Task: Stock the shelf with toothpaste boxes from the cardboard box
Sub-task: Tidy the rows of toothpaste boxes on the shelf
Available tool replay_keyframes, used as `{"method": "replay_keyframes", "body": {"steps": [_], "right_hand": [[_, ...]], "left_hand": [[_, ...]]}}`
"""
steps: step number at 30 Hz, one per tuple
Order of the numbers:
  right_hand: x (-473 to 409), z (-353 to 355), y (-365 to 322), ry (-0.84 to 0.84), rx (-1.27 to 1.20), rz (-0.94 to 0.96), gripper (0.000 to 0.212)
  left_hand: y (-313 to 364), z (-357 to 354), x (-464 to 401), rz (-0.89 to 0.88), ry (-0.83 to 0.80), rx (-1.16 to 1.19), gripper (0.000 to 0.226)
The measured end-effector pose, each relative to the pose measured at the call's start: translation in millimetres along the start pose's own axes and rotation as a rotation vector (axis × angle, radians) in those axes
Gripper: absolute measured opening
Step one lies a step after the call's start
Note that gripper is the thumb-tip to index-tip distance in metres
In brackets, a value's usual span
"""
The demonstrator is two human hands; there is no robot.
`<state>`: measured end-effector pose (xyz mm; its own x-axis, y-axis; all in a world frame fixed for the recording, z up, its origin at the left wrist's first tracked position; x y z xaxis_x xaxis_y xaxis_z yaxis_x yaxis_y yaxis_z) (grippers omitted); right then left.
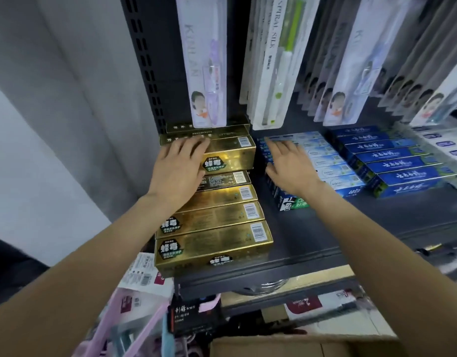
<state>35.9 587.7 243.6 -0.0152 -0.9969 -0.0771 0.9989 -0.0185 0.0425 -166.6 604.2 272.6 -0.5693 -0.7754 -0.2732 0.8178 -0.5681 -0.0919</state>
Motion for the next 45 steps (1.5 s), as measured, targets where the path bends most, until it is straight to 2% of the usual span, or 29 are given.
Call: {"method": "replay_keyframes", "body": {"steps": [7, 10, 13, 15, 22, 24, 26, 28, 31, 33, 34, 37, 42, 45], "right_hand": [[-33, -22, -6, -0.113, -0.037, 0.036, 0.066], [-39, -24, -14, -0.145, -0.090, 0.088, 0.065], [-40, -25, -17, -0.161, -0.112, 0.125, 0.066], [-41, -25, -17, -0.174, -0.126, 0.144, 0.066], [-43, -20, -24, -0.198, -0.150, 0.192, 0.068], [-37, -15, -21, -0.174, -0.263, 0.162, 0.067], [-22, -10, -14, -0.151, -0.411, 0.083, 0.067], [-3, -10, -11, -0.130, -0.374, 0.042, 0.068], [17, -26, -21, -0.194, -0.140, 0.082, 0.067], [20, -36, -29, -0.273, -0.181, 0.124, 0.067], [20, -38, -32, -0.299, -0.232, 0.144, 0.067], [18, -39, -39, -0.315, -0.307, 0.182, 0.069], [18, -37, -38, -0.352, -0.293, 0.207, 0.070], [24, -23, -28, -0.323, -0.519, 0.092, 0.064]], "left_hand": [[6, -3, -1, 0.091, -0.076, -0.106, 0.066], [-2, -5, 3, 0.205, -0.122, -0.032, 0.068], [-18, -10, 10, 0.330, -0.136, 0.138, 0.069], [-22, -10, 12, 0.326, -0.103, 0.214, 0.070], [-16, -9, 10, 0.326, -0.029, 0.264, 0.068], [-29, -8, 18, 0.407, 0.072, 0.501, 0.064], [-46, -8, 32, 0.526, 0.217, 0.867, 0.058], [-53, -13, 41, 0.589, 0.203, 1.074, 0.061], [-57, -36, 47, 0.603, -0.103, 1.081, 0.081], [-52, -49, 55, 0.596, -0.287, 1.099, 0.076], [-49, -53, 57, 0.597, -0.328, 1.155, 0.070], [-41, -59, 56, 0.604, -0.286, 1.416, 0.055], [-39, -69, 55, 0.682, -0.197, 1.523, 0.043], [-43, -70, 55, 0.696, -0.153, 1.672, 0.042]]}}
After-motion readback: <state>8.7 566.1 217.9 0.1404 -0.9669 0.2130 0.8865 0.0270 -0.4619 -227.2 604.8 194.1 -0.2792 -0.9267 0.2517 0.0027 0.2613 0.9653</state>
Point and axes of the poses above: each hand's wrist, its own x-axis away from the middle knuckle, its own z-axis out of the back of the hand, y = z × x, the point moved 8 cm from there along -x, towards the middle knuckle, and after that the axes turned 8 degrees about -y, right-handed, at the moved point
